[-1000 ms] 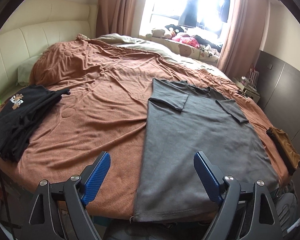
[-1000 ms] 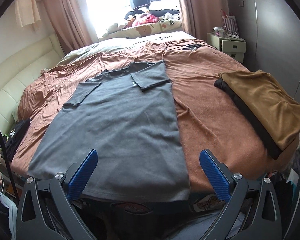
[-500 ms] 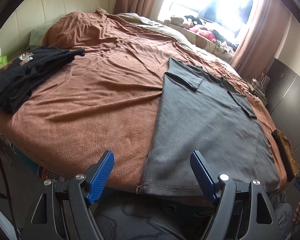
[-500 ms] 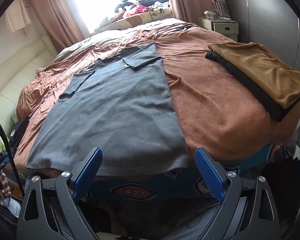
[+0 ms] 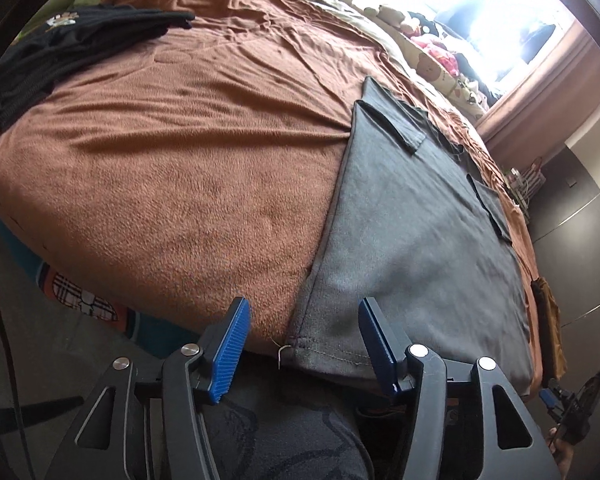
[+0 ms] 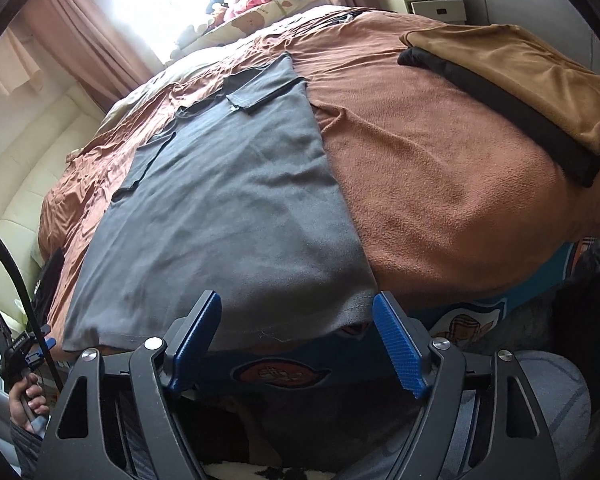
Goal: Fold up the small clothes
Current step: 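Move both tools toward the hem of the folded shirt, then grasp the grey shirt's hem corners with both grippers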
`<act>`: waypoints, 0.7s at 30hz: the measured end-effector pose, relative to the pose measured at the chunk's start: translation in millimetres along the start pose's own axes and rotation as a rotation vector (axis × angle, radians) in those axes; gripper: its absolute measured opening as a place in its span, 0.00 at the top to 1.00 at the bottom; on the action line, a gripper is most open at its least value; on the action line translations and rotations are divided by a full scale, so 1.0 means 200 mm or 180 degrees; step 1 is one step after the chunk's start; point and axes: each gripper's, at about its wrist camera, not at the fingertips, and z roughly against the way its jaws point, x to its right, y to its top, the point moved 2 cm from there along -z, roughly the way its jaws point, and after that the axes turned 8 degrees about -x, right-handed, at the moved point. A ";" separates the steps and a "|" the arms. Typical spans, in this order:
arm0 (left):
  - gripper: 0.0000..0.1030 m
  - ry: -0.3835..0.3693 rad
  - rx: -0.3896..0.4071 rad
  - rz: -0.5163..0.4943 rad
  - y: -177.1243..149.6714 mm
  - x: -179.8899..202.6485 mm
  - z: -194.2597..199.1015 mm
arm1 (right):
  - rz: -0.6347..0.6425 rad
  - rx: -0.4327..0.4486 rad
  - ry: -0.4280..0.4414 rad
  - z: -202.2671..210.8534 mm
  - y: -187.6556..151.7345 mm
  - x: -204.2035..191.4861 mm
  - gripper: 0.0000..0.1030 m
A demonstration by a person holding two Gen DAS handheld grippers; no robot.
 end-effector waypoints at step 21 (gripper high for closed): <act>0.88 -0.0086 -0.0119 0.0329 -0.08 -0.03 -0.05 | -0.0672 -0.0232 0.0028 -0.20 0.01 0.17 0.32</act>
